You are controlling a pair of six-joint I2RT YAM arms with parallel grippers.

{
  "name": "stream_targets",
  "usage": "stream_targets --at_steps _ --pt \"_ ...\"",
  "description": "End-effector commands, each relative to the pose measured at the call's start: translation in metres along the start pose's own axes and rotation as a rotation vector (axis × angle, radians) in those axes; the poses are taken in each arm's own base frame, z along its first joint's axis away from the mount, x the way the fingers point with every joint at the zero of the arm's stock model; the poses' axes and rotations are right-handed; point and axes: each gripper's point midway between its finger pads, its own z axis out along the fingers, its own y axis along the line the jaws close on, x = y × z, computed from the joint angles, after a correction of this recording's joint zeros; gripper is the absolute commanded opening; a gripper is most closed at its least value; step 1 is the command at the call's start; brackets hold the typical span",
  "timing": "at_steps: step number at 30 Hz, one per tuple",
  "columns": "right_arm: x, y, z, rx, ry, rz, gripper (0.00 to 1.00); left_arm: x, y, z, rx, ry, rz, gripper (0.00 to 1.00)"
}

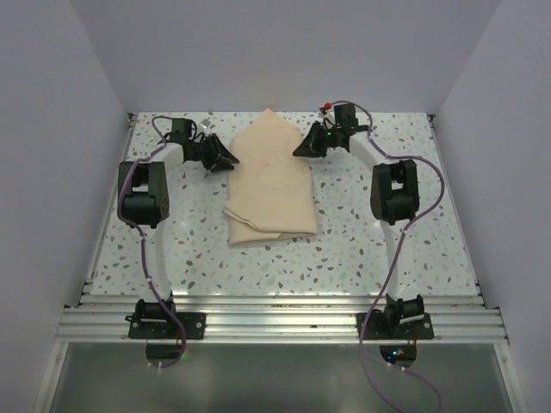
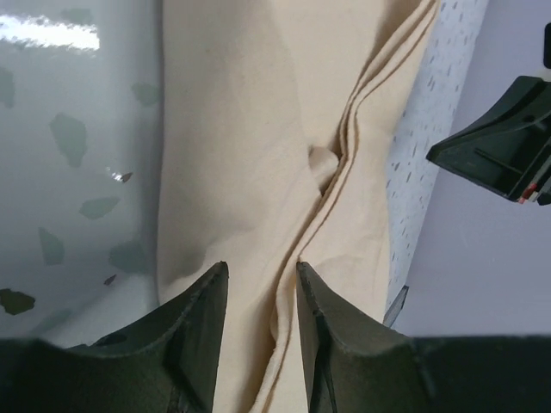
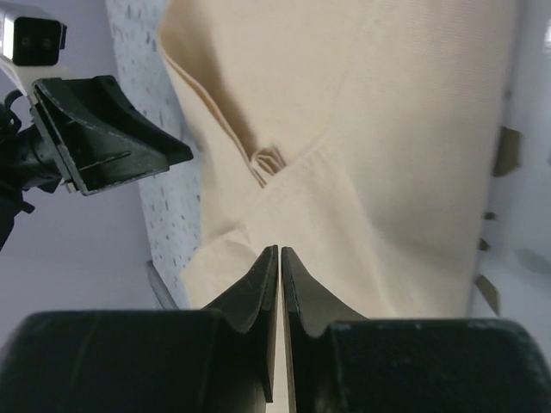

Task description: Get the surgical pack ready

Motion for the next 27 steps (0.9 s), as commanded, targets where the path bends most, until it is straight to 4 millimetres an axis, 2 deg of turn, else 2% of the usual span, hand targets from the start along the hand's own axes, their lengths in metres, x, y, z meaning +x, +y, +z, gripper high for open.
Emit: stream_targets --at_steps 1,2,3,4,6,7,8,9,10,12,13,15,16,18,19,23,26,27 --pt "0.009 0.051 0.020 -0.135 0.022 -0.039 0.09 -0.016 -0.044 -0.001 0.135 -0.077 0.034 0.41" --pt "0.019 0.052 0.033 -0.147 0.052 -0.002 0.09 -0.015 -0.041 0.004 0.137 -0.080 0.020 0.41" --pt "0.020 0.056 0.039 -0.173 0.051 -0.006 0.09 -0.016 -0.041 0.009 0.154 -0.087 0.002 0.41" --pt "0.027 0.060 0.046 -0.190 0.069 0.001 0.09 -0.013 -0.033 0.015 0.158 -0.074 -0.027 0.41" --pt "0.033 0.053 0.059 -0.192 0.084 0.036 0.09 -0.019 -0.032 0.022 0.181 -0.090 -0.040 0.40" --pt "0.033 0.052 0.064 -0.208 0.083 0.039 0.09 -0.022 -0.019 0.028 0.155 -0.094 -0.058 0.40" --pt "0.039 0.043 0.070 -0.214 0.107 0.105 0.09 -0.027 -0.018 0.029 0.144 -0.096 -0.057 0.40" --pt "0.033 0.042 0.071 -0.237 0.081 0.100 0.09 -0.032 -0.012 0.029 0.141 -0.103 -0.070 0.40" --pt "0.029 0.034 0.071 -0.232 0.065 0.122 0.09 -0.032 -0.004 0.035 0.143 -0.093 -0.093 0.40" --pt "0.023 0.015 0.074 -0.213 0.037 0.165 0.09 -0.042 0.002 0.034 0.150 -0.112 -0.120 0.40" --pt "0.012 0.008 0.070 -0.214 0.020 0.188 0.09 -0.048 0.001 0.032 0.152 -0.126 -0.127 0.40" --pt "0.004 -0.005 0.070 -0.221 0.005 0.218 0.09 -0.049 0.003 0.034 0.154 -0.127 -0.134 0.40" --pt "-0.006 -0.014 0.064 -0.220 -0.015 0.260 0.09 -0.059 0.008 0.026 0.154 -0.149 -0.145 0.40" --pt "-0.019 -0.019 0.058 -0.248 -0.046 0.277 0.09 -0.065 0.008 0.023 0.163 -0.158 -0.152 0.40" --pt "-0.027 -0.019 0.054 -0.263 -0.059 0.303 0.09 -0.065 0.006 0.022 0.176 -0.150 -0.151 0.40" --pt "-0.048 0.016 0.038 -0.331 -0.073 0.224 0.09 -0.077 -0.020 0.009 0.231 -0.177 -0.124 0.40" --pt "-0.063 0.024 0.027 -0.298 -0.125 0.215 0.09 -0.089 -0.034 0.003 0.257 -0.205 -0.117 0.41" --pt "-0.065 0.023 0.027 -0.288 -0.132 0.218 0.09 -0.091 -0.031 0.006 0.259 -0.201 -0.129 0.41"
